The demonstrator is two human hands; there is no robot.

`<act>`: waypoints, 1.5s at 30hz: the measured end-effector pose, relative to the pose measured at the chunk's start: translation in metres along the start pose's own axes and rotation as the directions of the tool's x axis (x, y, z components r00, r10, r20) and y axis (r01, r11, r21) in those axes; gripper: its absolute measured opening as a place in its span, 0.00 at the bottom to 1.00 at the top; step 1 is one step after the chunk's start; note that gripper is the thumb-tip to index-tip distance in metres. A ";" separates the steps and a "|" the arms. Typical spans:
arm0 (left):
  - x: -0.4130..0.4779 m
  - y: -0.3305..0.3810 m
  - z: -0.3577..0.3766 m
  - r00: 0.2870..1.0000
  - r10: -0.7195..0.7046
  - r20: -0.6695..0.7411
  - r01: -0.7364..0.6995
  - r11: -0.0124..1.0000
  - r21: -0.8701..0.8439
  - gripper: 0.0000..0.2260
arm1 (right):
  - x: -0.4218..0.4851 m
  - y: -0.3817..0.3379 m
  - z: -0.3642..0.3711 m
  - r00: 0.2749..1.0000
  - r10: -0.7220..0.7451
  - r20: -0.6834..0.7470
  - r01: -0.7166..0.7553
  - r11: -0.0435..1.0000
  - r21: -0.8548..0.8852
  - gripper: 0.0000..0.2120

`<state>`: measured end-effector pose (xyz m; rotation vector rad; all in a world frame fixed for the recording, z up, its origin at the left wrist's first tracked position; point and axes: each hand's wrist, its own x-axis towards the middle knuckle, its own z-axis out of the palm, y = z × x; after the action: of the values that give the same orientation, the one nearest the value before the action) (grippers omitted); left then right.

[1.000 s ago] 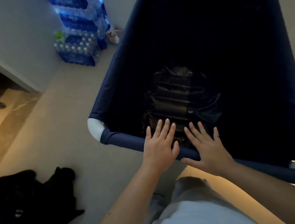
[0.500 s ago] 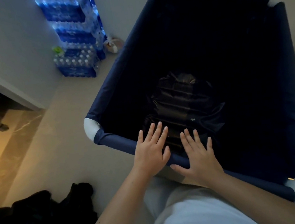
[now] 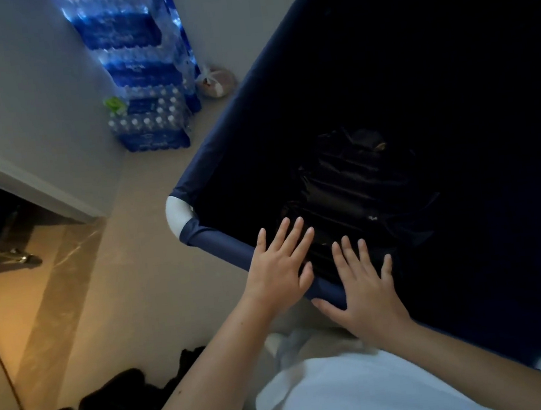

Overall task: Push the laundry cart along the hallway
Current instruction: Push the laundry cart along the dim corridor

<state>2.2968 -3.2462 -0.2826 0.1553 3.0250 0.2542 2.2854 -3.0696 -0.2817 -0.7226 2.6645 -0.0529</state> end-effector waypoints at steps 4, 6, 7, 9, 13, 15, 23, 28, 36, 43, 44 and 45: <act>-0.002 -0.039 -0.010 0.999 0.035 0.024 -0.035 0.999 0.016 0.24 | 0.017 -0.038 0.000 0.998 0.033 0.048 -0.036 0.997 0.070 0.44; 0.000 -0.061 -0.014 0.998 0.057 0.040 -0.058 0.998 0.011 0.24 | 0.027 -0.057 0.000 0.996 0.065 0.055 -0.070 0.994 0.083 0.44; 0.000 -0.063 -0.015 0.998 0.061 0.029 -0.061 0.998 0.017 0.24 | 0.028 -0.060 -0.001 0.996 0.070 0.051 -0.074 0.994 0.080 0.44; 0.001 -0.075 -0.020 0.997 0.075 0.015 -0.075 0.997 0.011 0.24 | 0.034 -0.072 -0.002 0.994 0.094 0.046 -0.097 0.994 0.059 0.44; 0.004 -0.106 -0.024 0.990 0.141 -0.028 -0.142 0.990 -0.024 0.25 | 0.048 -0.101 -0.002 0.989 0.145 0.006 -0.146 0.988 0.042 0.45; 0.008 -0.122 -0.027 0.985 0.166 -0.043 -0.168 0.985 -0.034 0.25 | 0.060 -0.116 -0.002 0.985 0.167 -0.031 -0.166 0.985 0.049 0.45; 0.028 -0.199 -0.040 0.956 0.294 -0.008 -0.295 0.955 -0.033 0.24 | 0.114 -0.189 -0.017 0.935 0.343 -0.093 -0.339 0.939 0.052 0.46; 0.048 -0.248 -0.047 0.923 0.383 0.029 -0.382 0.923 -0.040 0.25 | 0.135 -0.223 -0.029 0.906 0.403 -0.132 -0.390 0.914 0.113 0.46; 0.087 -0.305 -0.060 0.869 0.493 0.027 -0.490 0.868 -0.078 0.25 | 0.182 -0.254 -0.040 0.873 0.476 -0.105 -0.469 0.879 0.081 0.46; 0.148 -0.354 -0.074 0.809 0.587 0.015 -0.585 0.807 -0.080 0.24 | 0.247 -0.272 -0.063 0.828 0.539 -0.151 -0.535 0.842 0.070 0.44; 0.159 -0.362 -0.077 0.799 0.601 0.013 -0.598 0.798 -0.073 0.24 | 0.259 -0.274 -0.067 0.821 0.550 -0.152 -0.544 0.835 0.080 0.44; 0.169 -0.370 -0.081 0.788 0.616 0.024 -0.613 0.787 -0.067 0.24 | 0.270 -0.277 -0.070 0.816 0.559 -0.150 -0.551 0.829 0.092 0.44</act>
<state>2.0861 -3.6034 -0.2824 1.1361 2.8092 0.3727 2.1775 -3.4480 -0.2738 0.1086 2.9185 -0.0172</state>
